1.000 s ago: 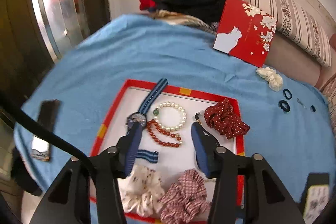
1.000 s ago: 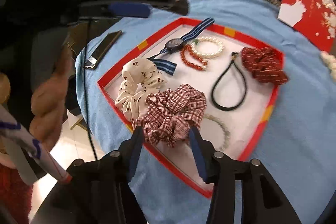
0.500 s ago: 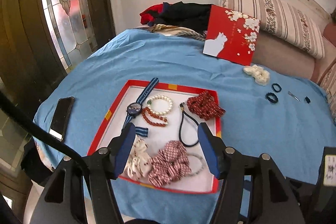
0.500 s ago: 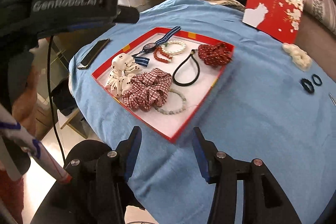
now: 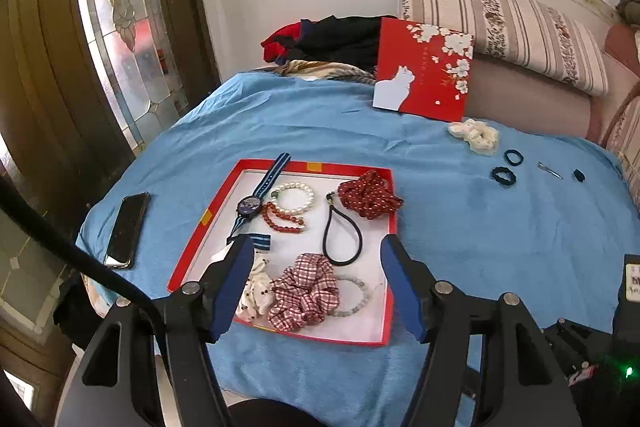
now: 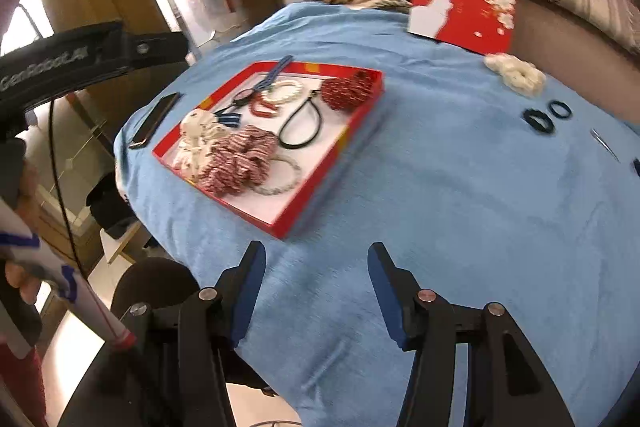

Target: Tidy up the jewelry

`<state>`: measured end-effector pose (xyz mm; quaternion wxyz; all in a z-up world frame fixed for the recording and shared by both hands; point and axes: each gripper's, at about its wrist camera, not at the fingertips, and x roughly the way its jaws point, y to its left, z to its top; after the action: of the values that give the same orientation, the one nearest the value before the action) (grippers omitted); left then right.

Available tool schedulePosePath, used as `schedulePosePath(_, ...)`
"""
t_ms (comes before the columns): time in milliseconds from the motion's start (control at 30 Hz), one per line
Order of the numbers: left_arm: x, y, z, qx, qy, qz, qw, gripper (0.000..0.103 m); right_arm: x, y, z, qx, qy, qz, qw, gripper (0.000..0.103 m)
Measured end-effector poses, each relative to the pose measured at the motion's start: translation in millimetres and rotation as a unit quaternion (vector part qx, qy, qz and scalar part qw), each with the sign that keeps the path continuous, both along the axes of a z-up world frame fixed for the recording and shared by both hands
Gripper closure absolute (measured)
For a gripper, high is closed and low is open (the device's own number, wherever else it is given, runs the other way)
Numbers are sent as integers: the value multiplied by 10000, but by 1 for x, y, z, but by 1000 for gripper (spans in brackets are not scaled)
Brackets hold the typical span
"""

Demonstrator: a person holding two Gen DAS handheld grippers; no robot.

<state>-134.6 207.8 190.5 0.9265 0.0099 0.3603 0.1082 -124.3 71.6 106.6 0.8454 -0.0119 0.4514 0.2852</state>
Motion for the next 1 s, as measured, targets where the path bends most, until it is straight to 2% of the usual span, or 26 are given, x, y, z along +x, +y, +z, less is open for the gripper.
schedulePosePath(333, 8, -30, -6, 194, 98, -241, 9995, 38, 12, -38, -12, 117, 179, -454, 9987, 45)
schedulePosePath(700, 41, -57, -28, 272, 376, -464, 9978, 38, 40, -88, -37, 116, 455, -970, 9942, 45)
schedulePosePath(1000, 96, -81, -66, -23, 815, -668, 9944, 38, 82, -158, -57, -149, 556, -1656, 9845, 45)
